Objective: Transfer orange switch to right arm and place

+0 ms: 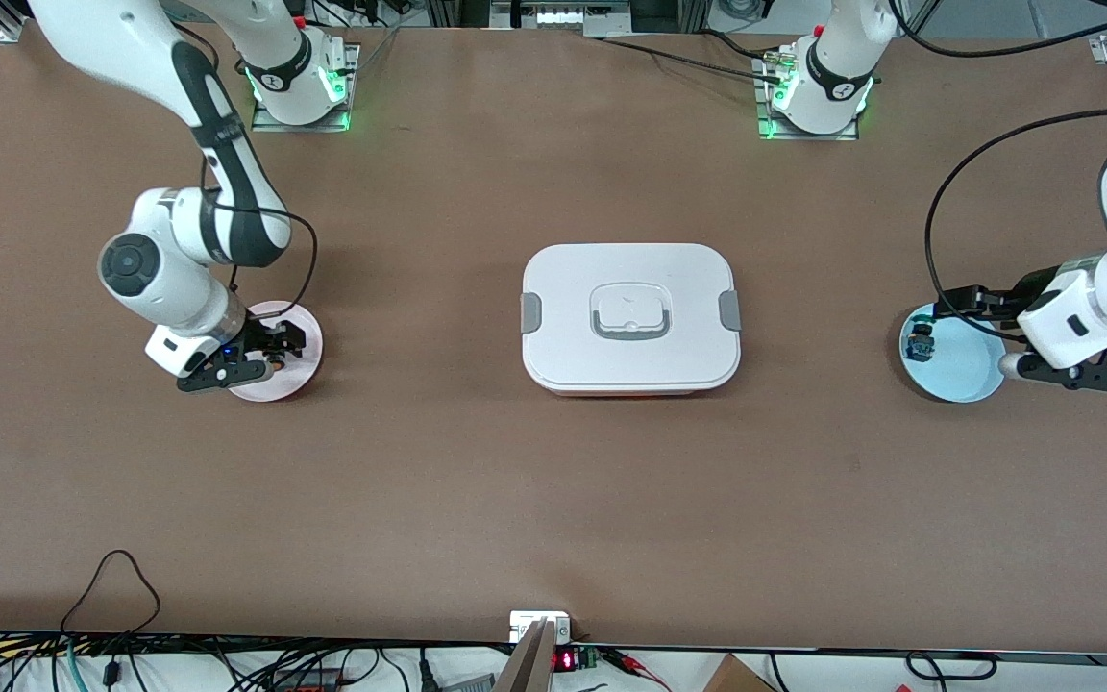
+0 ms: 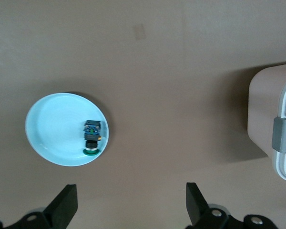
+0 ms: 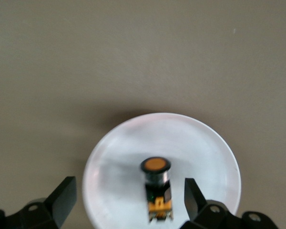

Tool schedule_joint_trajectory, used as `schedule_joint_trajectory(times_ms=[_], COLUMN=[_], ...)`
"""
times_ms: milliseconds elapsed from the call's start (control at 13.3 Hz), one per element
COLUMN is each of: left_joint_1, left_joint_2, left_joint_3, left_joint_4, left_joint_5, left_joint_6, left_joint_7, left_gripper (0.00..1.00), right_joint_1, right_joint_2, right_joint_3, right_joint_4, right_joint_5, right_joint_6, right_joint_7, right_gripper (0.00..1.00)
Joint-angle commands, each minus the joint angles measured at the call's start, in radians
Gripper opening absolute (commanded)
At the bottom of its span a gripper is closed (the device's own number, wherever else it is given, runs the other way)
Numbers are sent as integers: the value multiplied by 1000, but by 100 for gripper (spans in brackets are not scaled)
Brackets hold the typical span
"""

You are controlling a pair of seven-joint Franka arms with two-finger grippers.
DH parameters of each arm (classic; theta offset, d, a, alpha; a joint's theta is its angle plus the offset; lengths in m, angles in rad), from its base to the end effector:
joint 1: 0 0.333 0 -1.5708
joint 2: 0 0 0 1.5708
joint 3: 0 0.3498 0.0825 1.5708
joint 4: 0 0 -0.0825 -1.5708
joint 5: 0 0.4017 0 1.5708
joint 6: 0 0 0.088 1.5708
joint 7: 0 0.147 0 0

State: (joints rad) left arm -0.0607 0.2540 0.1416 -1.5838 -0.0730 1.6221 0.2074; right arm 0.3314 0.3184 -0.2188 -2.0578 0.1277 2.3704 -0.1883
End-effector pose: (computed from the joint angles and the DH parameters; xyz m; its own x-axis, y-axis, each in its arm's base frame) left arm 0.6306 0.0332 0.4635 0.9724 -0.1209 -0.1998 -0.1072 -0.9912 0.0778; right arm 0.6088 0.0758 0.2638 0.9758 0.2183 0.0074 0.2184 -0.9756 -0.0203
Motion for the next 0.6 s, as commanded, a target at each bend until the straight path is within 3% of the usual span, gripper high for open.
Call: schedule_joint_trajectory(times_ms=[0,150,375,526], left_joint_1=[-2,-1,-1,-1], left_joint_2=[-82,-108,-157,-182], left_joint_3=[-19,-68,-77,-77], left_joint_4=[-10,-21,-53,-67], left_joint_5=[39,39,41,42], left_joint_6=[-8,-16,-11,-10], left_joint_7=[-69,-178,-206,-206], left_gripper=[100,100,100,100], right_joint_1=[2,0,-3,-21], right_joint_2=[-134,-215,-341,-320], right_joint_3=[4,1,-1,-4], right_joint_4=[74,114,180,334], right_joint_5=[-11,-29,-74,-76], right_joint_6=[-213,-328,-508,-644], right_joint_7=[24,21,20,18], right_gripper=[100,100,100,100])
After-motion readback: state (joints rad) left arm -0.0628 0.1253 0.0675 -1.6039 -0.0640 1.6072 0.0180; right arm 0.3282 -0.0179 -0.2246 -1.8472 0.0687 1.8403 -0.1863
